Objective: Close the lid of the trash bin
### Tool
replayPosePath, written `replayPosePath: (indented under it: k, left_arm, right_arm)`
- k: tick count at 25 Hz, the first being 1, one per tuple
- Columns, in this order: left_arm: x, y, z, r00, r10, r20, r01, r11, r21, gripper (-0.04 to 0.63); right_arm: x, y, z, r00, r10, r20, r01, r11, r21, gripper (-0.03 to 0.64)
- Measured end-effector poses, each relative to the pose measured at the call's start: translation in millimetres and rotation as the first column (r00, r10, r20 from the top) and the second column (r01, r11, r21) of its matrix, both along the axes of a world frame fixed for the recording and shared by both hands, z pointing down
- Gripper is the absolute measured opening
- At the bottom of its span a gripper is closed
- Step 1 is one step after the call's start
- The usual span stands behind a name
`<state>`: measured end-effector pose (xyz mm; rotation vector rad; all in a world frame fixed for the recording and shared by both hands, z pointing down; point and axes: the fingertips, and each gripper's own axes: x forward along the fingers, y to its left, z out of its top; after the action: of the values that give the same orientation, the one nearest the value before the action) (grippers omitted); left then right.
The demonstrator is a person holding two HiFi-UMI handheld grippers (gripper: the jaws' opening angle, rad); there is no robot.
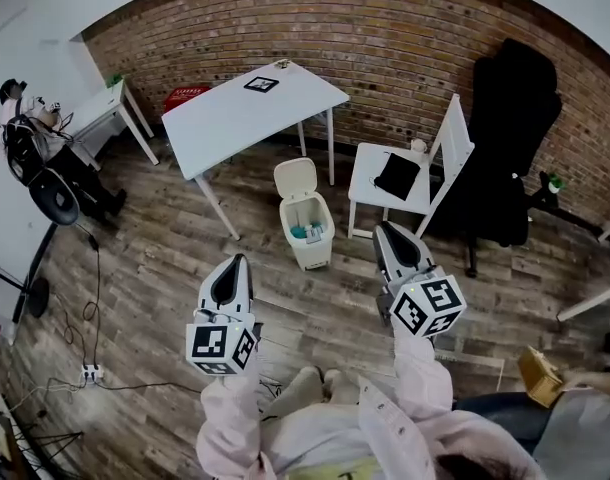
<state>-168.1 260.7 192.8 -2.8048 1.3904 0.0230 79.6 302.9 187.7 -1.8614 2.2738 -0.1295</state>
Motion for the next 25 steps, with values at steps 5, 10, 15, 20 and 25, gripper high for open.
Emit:
replayPosePath:
  k: [5,10,15,20,25]
  left_arm:
    - [-0.2,1.2,8.0,1.0,-0.02,0.003,0.02,1.0,-0.019,-0.006]
    - [-1.6,-10.3,15.1,0.999,-0.034,0.005,0.034,0.999,-0.041,-0.006]
    - [0.4,-33.5,23.8,0.999,-0.037,0.007,0.037,0.998,-0.06,-0.006]
    - [12.0,-72.8,37.1,1.0,-0.027,-0.002,0.027,0.996,-0.087,-0.006]
    - [17.3,-128.0,47.2,1.0,-0.015,-0.003,0.015,0.993,-0.116,-0.006]
  right_arm:
    - [6.9,-3.9,10.6,1.0,0.004,0.003,-0.004,1.0,-0.027,0.052]
    - [13.5,-18.1,22.2,1.0,0.016,0.021,-0.014,0.998,-0.057,0.113]
    - [19.0,-40.0,31.2,0.999,0.026,0.026,-0.024,0.997,-0.073,0.161]
    - [24.5,-77.7,42.5,1.0,0.015,0.023,-0.012,0.996,-0.092,0.193]
    - [24.1,-131.7,51.0,1.0,0.009,0.014,-0.007,0.994,-0.113,0.22]
